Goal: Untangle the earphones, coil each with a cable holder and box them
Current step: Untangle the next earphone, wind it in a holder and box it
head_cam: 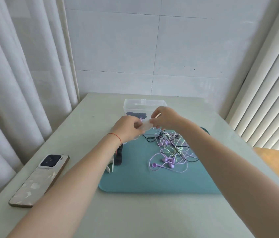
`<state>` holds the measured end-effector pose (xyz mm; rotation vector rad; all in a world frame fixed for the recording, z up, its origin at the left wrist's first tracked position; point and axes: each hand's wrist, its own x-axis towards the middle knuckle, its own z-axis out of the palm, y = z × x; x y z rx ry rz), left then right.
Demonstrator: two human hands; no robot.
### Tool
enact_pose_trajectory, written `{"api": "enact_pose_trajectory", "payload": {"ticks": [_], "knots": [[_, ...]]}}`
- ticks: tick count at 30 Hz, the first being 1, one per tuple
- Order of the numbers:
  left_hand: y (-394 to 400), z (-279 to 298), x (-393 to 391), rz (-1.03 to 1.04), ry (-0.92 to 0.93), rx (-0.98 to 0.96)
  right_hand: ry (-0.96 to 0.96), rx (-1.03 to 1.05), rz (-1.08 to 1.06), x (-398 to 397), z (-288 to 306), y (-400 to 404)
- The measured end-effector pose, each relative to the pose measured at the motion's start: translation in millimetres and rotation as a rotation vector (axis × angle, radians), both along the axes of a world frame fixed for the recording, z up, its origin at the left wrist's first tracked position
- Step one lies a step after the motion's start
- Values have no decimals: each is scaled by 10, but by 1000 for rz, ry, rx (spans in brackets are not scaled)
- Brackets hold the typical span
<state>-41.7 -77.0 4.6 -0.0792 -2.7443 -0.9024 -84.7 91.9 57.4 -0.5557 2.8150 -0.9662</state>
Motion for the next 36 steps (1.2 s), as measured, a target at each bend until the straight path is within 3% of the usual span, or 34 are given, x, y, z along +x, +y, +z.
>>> {"api": "enact_pose_trajectory", "payload": {"ticks": [3, 5, 10, 13, 16, 19, 27, 31, 36], "knots": [[89, -54, -39, 166, -118, -280, 93, 158, 21, -22, 32, 261], [131, -53, -48, 225, -215, -426, 54, 262, 82, 3, 37, 412], [232, 29, -27, 265, -304, -595, -27, 358, 184, 127, 30, 530], [361, 153, -27, 275, -193, -475, -47, 436, 246, 205, 35, 539], [509, 299, -27, 219, -27, -215, 21, 528, 321, 231, -3, 500], [632, 407, -59, 85, -11, 32, 34, 557, 342, 243, 10, 513], [822, 472, -8, -80, -185, 53, -153, 571, 368, 423, 30, 622], [845, 473, 42, -90, -150, 152, -134, 439, 333, 396, 41, 613], [814, 640, 67, -257, -210, 530, 123, 153, 86, 277, 398, 713]]}}
